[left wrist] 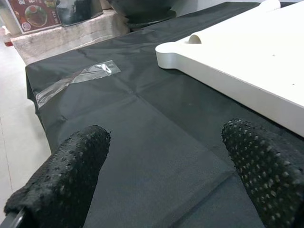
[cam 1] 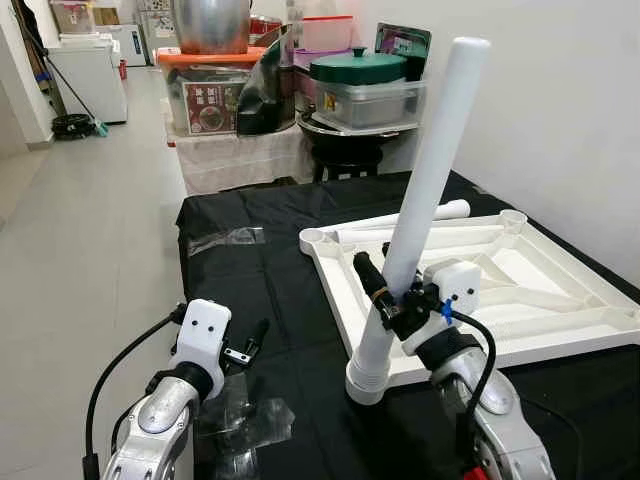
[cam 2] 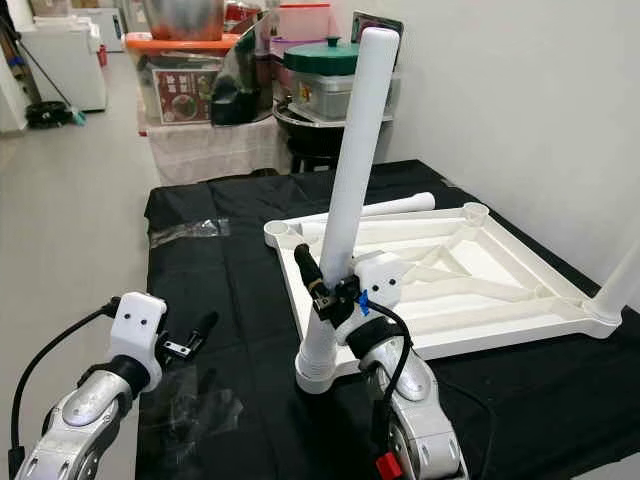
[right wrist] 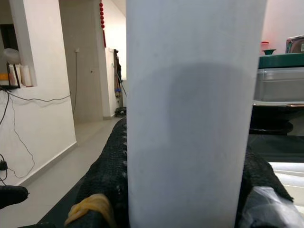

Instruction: Building children table

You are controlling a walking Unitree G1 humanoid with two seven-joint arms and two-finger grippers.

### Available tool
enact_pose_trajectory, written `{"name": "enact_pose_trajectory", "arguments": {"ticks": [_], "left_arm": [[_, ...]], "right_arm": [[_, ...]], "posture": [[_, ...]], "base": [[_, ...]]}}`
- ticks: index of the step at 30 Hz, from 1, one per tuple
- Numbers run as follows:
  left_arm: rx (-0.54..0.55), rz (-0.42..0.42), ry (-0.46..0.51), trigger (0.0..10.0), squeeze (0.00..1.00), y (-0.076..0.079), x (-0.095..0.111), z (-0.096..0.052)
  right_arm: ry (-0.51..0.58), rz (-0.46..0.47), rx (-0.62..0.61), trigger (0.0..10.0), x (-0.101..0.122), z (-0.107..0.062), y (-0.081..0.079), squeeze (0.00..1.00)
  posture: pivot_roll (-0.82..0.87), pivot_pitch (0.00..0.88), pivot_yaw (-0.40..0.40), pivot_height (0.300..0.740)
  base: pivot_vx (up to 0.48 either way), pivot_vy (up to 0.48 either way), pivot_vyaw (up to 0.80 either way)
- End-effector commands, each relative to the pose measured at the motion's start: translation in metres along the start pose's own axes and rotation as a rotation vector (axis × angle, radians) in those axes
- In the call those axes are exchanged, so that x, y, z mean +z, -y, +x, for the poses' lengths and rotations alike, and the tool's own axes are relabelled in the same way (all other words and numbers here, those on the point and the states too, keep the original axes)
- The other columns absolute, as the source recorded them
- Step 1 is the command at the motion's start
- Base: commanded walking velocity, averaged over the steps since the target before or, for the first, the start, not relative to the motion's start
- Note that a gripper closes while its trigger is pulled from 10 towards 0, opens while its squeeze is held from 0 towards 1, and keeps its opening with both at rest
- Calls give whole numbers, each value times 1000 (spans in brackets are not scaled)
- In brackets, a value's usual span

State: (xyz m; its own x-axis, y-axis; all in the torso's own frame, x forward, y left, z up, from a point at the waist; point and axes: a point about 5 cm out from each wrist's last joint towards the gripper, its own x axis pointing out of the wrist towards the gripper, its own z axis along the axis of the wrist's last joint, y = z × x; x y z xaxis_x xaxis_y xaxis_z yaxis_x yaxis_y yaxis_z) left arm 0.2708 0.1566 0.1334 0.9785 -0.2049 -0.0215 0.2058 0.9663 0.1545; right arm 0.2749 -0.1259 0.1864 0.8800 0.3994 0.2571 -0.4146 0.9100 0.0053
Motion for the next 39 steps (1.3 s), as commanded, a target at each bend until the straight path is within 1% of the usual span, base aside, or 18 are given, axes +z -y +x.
{"name": "enact_pose_trajectory", "arguments": {"ticks": [1,7,14,19,25,39], "left_arm": [[-6,-2,6,10000,0,1,1,2],[-9,-4,5,10000,0,1,0,2],[-12,-4,3,10000,0,2,0,2],[-13,-4,2,10000,0,3,-1,2],[-14,-5,2,10000,0,4,-1,2],[-24,-7,2,10000,0,6,-2,5]], "right_arm": [[-154,36,-61,10000,-29,-8,11,0],[-103,44,-55,10000,-21,-4,13,0],[-73,31,-21,10000,-14,-2,8,0],[-70,3,19,10000,-12,-2,4,0],[-64,-15,41,10000,-10,-1,3,0],[-50,-40,57,10000,-1,3,8,0]], "posture": [[47,0,-32,740],[46,0,-30,740],[43,0,-30,740],[42,0,-31,740],[39,0,-31,740],[29,0,-26,740]], "base": [[0,0,0],[0,0,0],[0,0,0],[0,0,0],[0,0,0],[0,0,0]]}}
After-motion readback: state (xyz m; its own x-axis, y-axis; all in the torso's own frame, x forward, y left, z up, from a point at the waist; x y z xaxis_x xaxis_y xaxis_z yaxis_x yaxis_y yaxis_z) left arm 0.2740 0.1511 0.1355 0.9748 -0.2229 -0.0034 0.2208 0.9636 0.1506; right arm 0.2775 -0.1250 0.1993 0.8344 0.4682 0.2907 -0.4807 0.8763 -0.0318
